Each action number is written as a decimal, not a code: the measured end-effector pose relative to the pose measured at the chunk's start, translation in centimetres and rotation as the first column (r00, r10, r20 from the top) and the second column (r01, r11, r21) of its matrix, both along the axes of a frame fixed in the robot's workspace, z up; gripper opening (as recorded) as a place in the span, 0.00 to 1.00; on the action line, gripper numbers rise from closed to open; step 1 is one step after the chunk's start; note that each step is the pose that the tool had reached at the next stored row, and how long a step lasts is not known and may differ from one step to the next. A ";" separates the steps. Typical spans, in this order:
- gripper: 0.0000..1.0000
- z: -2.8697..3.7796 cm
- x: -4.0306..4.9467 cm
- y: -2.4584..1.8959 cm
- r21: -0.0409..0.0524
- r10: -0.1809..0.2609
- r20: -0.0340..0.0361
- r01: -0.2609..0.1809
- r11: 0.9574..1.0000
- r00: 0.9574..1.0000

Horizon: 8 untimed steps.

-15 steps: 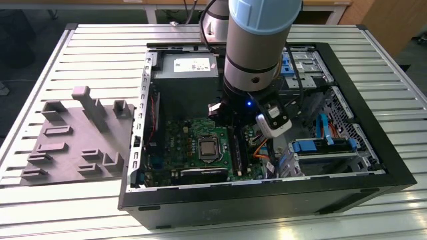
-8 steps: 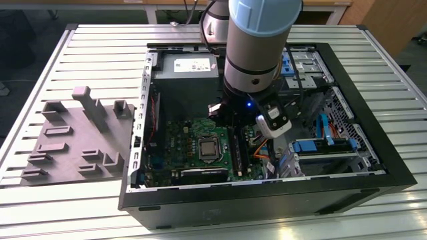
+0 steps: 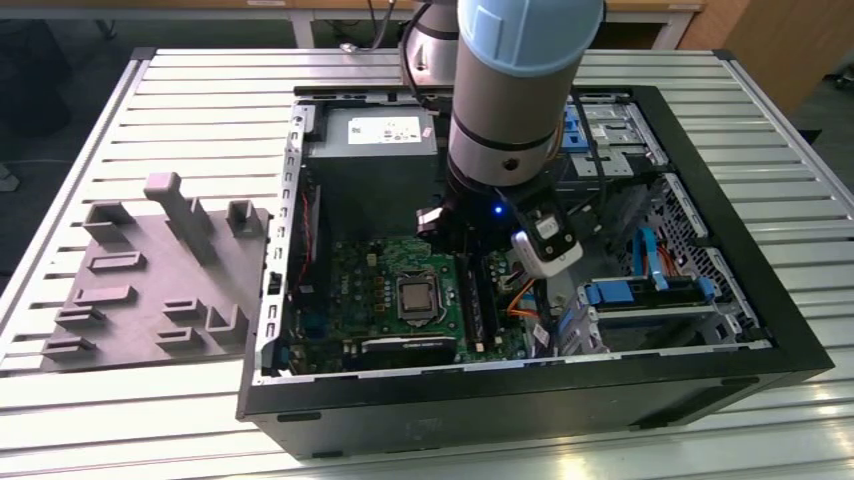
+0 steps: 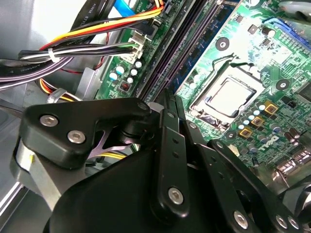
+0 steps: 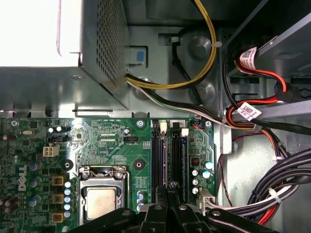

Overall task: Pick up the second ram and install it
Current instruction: 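Insert the second ram into the second slot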

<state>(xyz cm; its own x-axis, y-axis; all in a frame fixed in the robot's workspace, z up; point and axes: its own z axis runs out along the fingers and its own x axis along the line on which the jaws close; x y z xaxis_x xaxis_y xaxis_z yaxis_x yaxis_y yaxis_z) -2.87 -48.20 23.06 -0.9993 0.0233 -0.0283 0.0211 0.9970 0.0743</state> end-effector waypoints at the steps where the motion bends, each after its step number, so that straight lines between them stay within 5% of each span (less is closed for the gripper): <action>1: 0.12 -0.03 0.05 0.00 0.001 -0.001 0.000 0.001 1.000 1.000; 8: 0.12 -0.25 0.05 0.00 0.001 -0.001 0.000 0.001 1.000 1.000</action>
<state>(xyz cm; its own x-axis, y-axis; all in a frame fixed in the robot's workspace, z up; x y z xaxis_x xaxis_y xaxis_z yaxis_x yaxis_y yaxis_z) -2.82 -48.20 22.81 -0.9993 0.0246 -0.0283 0.0224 0.9969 0.0755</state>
